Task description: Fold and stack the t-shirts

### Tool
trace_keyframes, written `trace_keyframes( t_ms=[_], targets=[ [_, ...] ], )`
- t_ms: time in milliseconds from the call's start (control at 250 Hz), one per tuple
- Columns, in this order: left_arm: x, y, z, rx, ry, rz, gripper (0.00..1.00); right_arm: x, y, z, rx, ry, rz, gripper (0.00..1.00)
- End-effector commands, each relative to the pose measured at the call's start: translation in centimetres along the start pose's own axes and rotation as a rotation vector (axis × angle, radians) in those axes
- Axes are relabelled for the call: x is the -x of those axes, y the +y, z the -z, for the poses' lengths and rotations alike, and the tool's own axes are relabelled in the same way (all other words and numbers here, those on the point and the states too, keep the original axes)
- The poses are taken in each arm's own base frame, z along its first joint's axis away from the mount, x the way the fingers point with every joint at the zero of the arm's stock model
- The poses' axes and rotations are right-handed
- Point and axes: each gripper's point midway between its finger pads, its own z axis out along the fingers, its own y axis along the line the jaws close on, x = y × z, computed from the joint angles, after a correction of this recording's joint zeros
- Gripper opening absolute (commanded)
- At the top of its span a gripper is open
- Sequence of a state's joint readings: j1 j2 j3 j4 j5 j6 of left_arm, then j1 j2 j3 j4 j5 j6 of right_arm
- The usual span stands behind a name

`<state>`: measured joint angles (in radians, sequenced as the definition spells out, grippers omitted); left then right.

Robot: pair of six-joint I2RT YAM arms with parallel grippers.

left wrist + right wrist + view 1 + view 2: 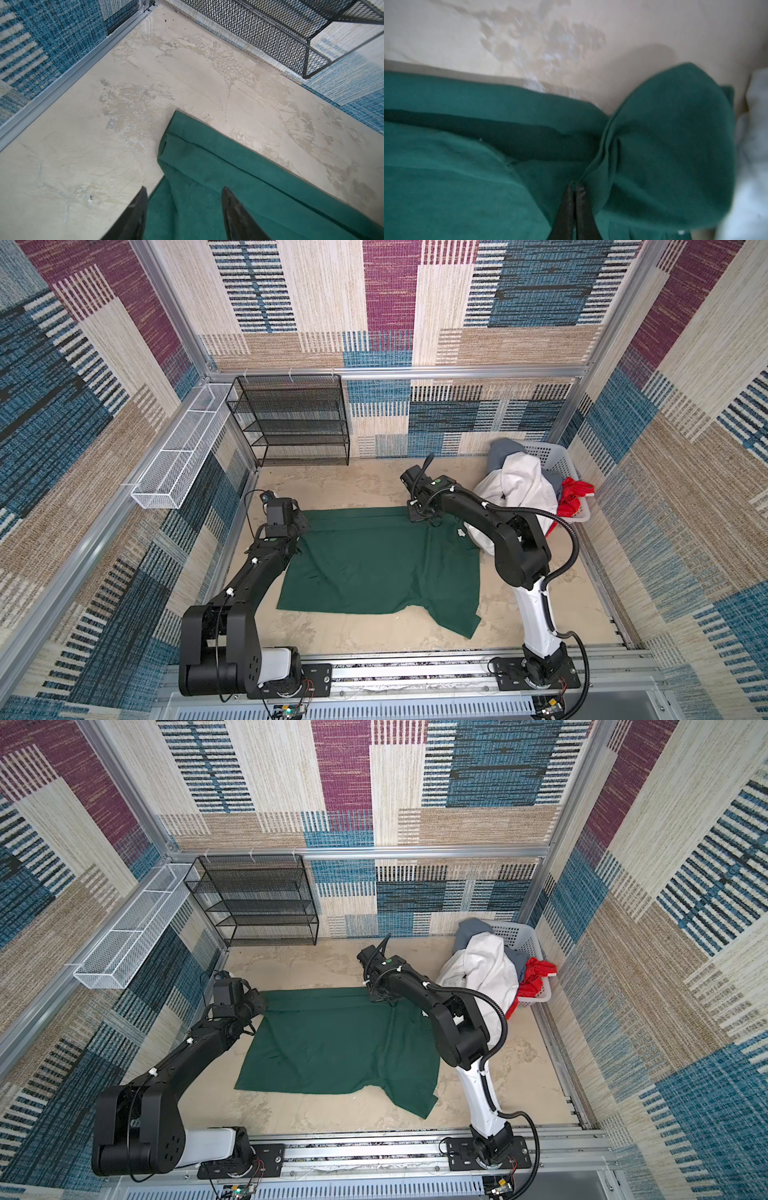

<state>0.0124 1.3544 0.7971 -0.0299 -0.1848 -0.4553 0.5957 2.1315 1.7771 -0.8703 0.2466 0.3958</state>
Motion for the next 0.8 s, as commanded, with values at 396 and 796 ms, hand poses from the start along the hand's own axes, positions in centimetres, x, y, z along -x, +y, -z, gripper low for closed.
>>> trace_keyframes(
  t_ms=[396, 796],
  targets=[
    [-0.6, 1.6, -0.8, 0.1, 0.031, -0.053, 0.58, -7.0, 5.8, 7.1, 0.166, 0.074, -0.109, 0.47],
    [-1.2, 0.3, -0.6, 0.013, 0.049, -0.037, 0.63, 3.0, -5.6, 1.0, -0.025, -0.1, -0.17, 0.71]
  ],
)
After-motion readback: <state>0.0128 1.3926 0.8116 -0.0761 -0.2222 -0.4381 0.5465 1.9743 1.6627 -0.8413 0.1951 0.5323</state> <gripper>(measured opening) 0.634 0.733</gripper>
